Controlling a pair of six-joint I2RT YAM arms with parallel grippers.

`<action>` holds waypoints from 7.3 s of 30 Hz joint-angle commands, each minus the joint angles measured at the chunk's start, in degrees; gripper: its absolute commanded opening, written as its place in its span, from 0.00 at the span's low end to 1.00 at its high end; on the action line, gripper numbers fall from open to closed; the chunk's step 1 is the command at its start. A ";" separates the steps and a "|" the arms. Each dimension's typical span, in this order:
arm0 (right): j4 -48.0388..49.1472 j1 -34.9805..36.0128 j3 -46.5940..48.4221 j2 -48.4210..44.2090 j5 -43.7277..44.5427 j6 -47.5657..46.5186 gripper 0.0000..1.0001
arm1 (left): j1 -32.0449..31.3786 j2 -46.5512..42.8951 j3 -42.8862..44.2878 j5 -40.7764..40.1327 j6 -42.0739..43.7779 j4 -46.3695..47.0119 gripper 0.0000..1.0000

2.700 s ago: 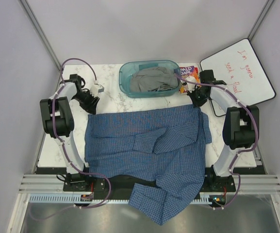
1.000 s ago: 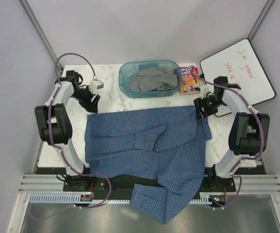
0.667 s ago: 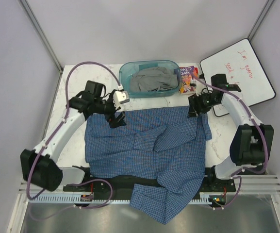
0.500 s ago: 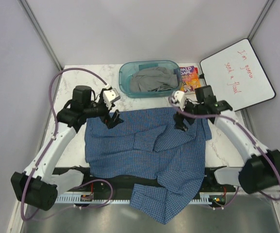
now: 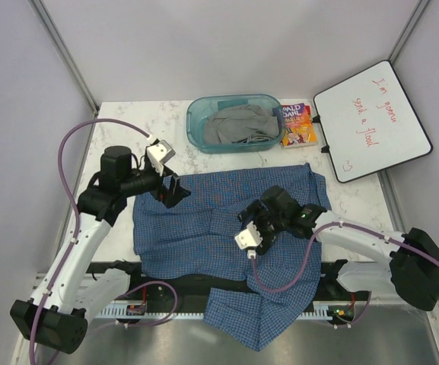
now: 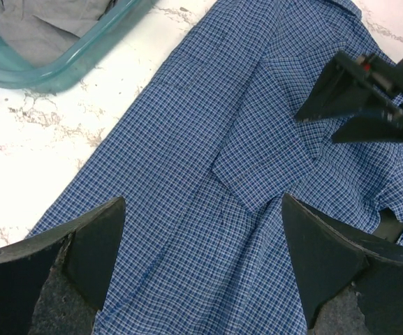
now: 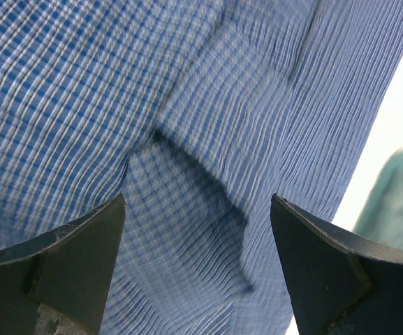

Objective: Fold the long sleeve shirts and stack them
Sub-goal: Fold the shirt

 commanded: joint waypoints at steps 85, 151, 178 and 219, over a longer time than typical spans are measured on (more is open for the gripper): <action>-15.51 -13.45 36.83 5.47 -9.43 48.94 0.83 | -20.72 -1.39 -15.22 10.48 14.16 24.37 0.02; -42.26 -43.17 51.27 41.24 -7.77 39.41 0.70 | -2.72 12.48 -8.79 -10.94 -3.06 10.69 0.03; -40.77 -40.01 43.30 29.75 5.58 38.79 0.60 | 2.83 12.23 -17.84 -27.65 12.67 14.48 0.59; -54.92 -21.22 26.35 2.35 3.04 25.43 0.77 | 12.41 16.20 -3.50 0.48 35.52 -25.07 0.87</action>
